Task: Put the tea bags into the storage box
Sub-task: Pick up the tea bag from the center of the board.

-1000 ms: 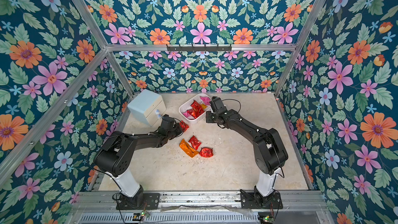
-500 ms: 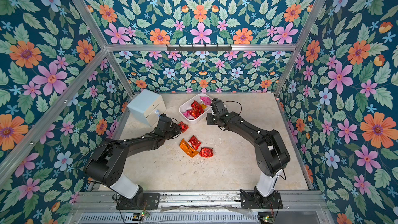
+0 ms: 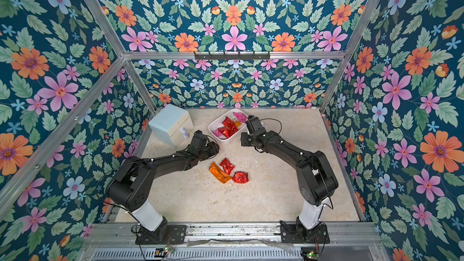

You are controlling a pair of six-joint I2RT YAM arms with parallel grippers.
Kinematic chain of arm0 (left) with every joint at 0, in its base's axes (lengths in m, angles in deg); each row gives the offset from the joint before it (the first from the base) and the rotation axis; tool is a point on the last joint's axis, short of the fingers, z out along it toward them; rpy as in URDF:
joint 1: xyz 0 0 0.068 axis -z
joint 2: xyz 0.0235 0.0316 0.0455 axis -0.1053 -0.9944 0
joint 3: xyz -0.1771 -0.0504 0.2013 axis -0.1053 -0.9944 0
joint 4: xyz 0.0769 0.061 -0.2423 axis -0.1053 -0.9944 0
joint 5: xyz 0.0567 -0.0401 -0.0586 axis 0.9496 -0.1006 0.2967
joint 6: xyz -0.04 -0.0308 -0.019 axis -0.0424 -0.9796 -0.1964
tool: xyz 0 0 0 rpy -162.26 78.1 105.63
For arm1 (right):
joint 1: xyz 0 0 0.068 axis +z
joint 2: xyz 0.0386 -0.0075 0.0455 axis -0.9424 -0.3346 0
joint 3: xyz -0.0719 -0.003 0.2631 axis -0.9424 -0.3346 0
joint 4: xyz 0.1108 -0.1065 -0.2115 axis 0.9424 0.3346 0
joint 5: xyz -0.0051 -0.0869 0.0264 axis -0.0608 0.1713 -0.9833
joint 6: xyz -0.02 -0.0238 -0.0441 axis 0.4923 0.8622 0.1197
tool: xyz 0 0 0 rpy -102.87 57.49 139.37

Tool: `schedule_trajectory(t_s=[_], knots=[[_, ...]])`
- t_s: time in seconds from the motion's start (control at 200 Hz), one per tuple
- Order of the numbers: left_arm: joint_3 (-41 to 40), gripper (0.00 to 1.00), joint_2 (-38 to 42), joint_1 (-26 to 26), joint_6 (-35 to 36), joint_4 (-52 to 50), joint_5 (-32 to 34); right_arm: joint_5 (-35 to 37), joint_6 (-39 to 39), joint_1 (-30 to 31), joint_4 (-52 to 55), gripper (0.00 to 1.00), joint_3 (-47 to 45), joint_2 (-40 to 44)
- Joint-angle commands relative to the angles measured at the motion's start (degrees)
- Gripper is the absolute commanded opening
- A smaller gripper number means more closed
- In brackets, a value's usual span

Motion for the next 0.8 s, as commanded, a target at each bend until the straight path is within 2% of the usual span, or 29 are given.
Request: schedule_trajectory(t_s=[0.0, 0.37, 0.54, 0.725, 0.795], knots=[[3.08, 0.59, -1.34, 0.98, 6.04, -7.30, 6.45, 0.32, 0.27, 0.00, 0.21, 0.54, 0.07, -0.13], [9.69, 0.48, -7.86, 2.85, 12.32, -14.99, 12.40, 0.23, 0.23, 0.06, 0.08, 0.54, -0.28, -0.57], [10.44, 0.31, -9.29, 2.94, 12.63, -15.01, 12.05, 0.54, 0.24, 0.00, 0.23, 0.54, -0.49, -0.79], [9.59, 0.32, -9.91, 2.94, 12.61, -15.01, 11.20, 0.75, 0.08, 0.06, 0.06, 0.54, -1.16, -0.31], [9.00, 0.28, -10.00, 2.94, 12.57, -14.85, 11.08, 0.93, 0.16, 0.02, 0.02, 0.54, -1.32, -0.14]])
